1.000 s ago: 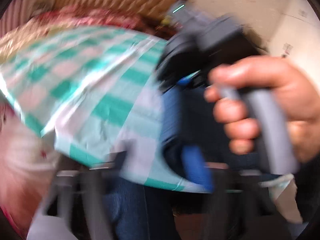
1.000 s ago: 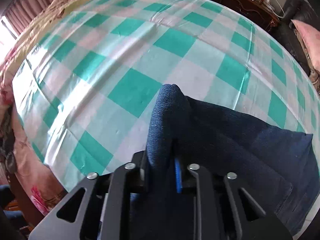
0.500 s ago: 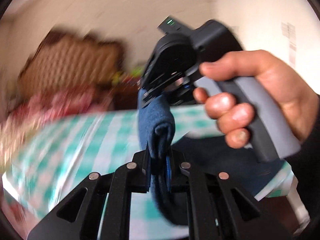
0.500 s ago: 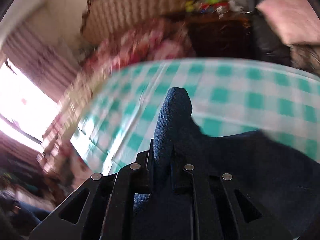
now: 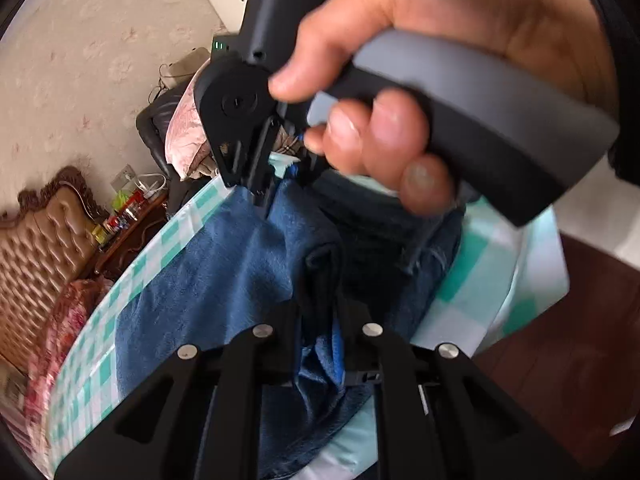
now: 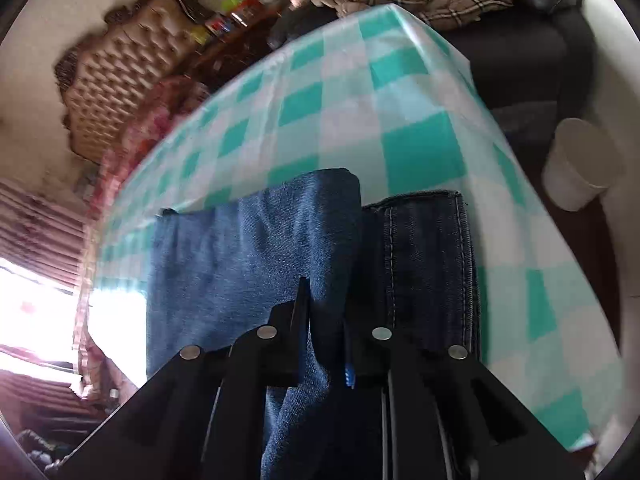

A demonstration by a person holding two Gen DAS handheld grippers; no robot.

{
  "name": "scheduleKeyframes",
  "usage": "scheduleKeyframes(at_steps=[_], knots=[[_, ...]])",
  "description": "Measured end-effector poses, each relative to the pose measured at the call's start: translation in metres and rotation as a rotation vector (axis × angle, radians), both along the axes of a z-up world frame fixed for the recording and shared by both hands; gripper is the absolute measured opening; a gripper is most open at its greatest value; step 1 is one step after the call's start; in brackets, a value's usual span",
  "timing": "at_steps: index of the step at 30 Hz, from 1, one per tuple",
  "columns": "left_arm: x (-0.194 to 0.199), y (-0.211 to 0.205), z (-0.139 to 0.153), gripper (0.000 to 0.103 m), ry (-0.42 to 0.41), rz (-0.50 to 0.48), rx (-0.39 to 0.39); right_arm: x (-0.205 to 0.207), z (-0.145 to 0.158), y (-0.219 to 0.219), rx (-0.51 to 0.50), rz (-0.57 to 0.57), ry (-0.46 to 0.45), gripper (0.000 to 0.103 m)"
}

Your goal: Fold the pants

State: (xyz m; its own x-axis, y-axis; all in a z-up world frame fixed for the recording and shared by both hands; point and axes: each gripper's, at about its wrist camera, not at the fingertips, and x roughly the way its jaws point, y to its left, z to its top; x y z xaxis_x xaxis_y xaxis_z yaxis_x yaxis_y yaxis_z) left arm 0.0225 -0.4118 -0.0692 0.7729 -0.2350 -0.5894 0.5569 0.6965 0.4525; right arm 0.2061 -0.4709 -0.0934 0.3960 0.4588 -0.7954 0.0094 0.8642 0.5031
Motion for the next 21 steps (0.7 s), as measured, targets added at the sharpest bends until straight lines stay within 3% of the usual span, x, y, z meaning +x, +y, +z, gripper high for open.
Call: scheduleKeyframes(at_steps=[2, 4, 9, 12, 15, 16, 17, 18, 19, 21], knots=[[-0.001, 0.0, -0.001, 0.012, -0.027, -0.008, 0.03, 0.001, 0.004, 0.005, -0.01, 0.02, -0.023, 0.019], [-0.004, -0.002, 0.009, 0.011, -0.081, -0.003, 0.044, 0.002, 0.012, 0.011, -0.022, 0.033, -0.034, 0.012], [-0.008, -0.013, 0.039, 0.011, -0.184, -0.013, 0.04, -0.011, 0.055, -0.013, 0.006, 0.047, -0.135, 0.009], [-0.005, -0.032, 0.031, 0.011, -0.178, -0.042, 0.057, -0.012, 0.051, -0.03, -0.024, 0.038, -0.128, 0.009], [0.001, -0.046, -0.001, 0.013, -0.096, -0.075, 0.099, -0.01, 0.016, -0.038, -0.067, 0.025, -0.064, 0.011], [0.003, -0.048, -0.01, 0.02, -0.064, -0.088, 0.104, -0.01, 0.003, -0.043, -0.052, 0.017, -0.057, 0.013], [0.005, -0.049, -0.021, 0.021, -0.032, -0.113, 0.105, -0.013, -0.002, -0.047, -0.04, 0.006, -0.063, 0.015], [0.002, -0.048, -0.023, 0.024, -0.057, -0.117, 0.106, -0.016, -0.004, -0.052, -0.036, -0.011, -0.073, 0.026], [0.0, -0.045, -0.021, 0.037, -0.068, -0.121, 0.095, -0.021, -0.002, -0.059, -0.052, -0.04, -0.083, 0.042], [0.0, -0.022, -0.002, 0.06, -0.028, -0.146, 0.0, -0.032, 0.007, -0.076, -0.09, -0.109, -0.121, 0.048]])
